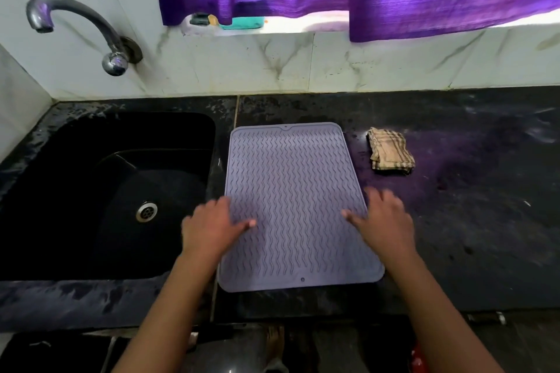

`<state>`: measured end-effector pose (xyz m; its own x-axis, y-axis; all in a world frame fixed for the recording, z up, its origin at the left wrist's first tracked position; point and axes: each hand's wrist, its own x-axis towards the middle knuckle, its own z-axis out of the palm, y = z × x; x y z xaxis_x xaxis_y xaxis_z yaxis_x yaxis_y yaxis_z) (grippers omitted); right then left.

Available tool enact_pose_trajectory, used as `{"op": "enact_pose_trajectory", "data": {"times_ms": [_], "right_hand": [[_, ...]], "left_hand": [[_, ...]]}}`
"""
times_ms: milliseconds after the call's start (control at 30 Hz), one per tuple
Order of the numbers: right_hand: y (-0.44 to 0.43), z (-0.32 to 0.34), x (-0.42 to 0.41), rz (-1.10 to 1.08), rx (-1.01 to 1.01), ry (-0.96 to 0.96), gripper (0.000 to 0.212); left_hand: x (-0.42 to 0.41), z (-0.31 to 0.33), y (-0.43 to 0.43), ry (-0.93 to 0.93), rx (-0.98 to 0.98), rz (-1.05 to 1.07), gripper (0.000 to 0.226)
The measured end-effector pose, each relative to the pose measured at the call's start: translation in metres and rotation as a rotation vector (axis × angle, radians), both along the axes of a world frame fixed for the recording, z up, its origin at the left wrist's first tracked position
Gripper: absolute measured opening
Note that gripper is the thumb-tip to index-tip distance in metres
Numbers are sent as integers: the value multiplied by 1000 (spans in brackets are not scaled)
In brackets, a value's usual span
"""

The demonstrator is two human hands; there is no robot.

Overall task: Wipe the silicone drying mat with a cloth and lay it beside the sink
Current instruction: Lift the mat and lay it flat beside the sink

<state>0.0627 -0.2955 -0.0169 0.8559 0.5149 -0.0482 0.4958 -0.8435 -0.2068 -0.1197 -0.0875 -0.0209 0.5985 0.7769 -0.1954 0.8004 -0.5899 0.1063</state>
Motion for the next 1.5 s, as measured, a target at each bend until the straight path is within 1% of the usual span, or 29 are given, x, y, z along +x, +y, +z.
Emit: {"op": "enact_pose_trajectory", "data": {"times_ms": [67, 133, 200, 267, 367, 433, 567, 700, 767, 800, 867, 933, 967, 1033, 1100, 1200, 1333, 1433, 1500], "right_hand": [[46, 2, 26, 97, 105, 46, 60], [94, -2, 56, 169, 135, 139, 56], [132, -11, 84, 203, 72, 211, 60], [156, -22, 106, 198, -38, 270, 70], [170, -36, 124, 145, -150, 352, 81], [171, -44, 126, 137, -181, 358, 83], [171, -56, 132, 146, -154, 328, 84], [177, -52, 140, 139, -231, 383, 88], [178, -44, 139, 129, -240, 395, 88], [177, -41, 135, 124, -216, 382, 87], [167, -36, 119, 123, -134, 326, 82], [143, -40, 89, 164, -64, 302, 79], [126, -45, 68, 199, -51, 309, 78], [80, -58, 20, 252, -58, 322, 78], [34, -67, -20, 267, -65, 293, 78], [-15, -69, -57, 266, -106, 232, 76], [-35, -68, -73, 238, -114, 194, 74], [-33, -70, -70, 235, -106, 210, 74], [-29, -68, -67, 225, -133, 242, 74]], "left_hand": [[47, -2, 25, -81, -43, -138, 76], [93, -6, 55, -89, -104, -211, 77], [128, -12, 84, -47, -129, -230, 78], [149, -19, 107, 7, -150, -223, 82], [163, -30, 126, 137, -203, -236, 95], [165, -37, 130, 189, -284, -232, 101], [171, -47, 138, 227, -359, -231, 104], [182, -42, 145, 366, -380, -239, 110], [184, -35, 143, 391, -390, -216, 110], [182, -32, 140, 364, -384, -207, 108], [171, -29, 125, 235, -316, -216, 99], [147, -36, 96, 101, -222, -275, 91], [130, -41, 76, 67, -217, -304, 90], [87, -53, 28, 57, -275, -330, 91], [42, -60, -17, 44, -311, -304, 92], [-6, -61, -61, 46, -298, -248, 92], [-27, -57, -82, 67, -254, -214, 86], [-23, -59, -78, 64, -317, -215, 86], [-21, -60, -73, 93, -365, -218, 86]]}}
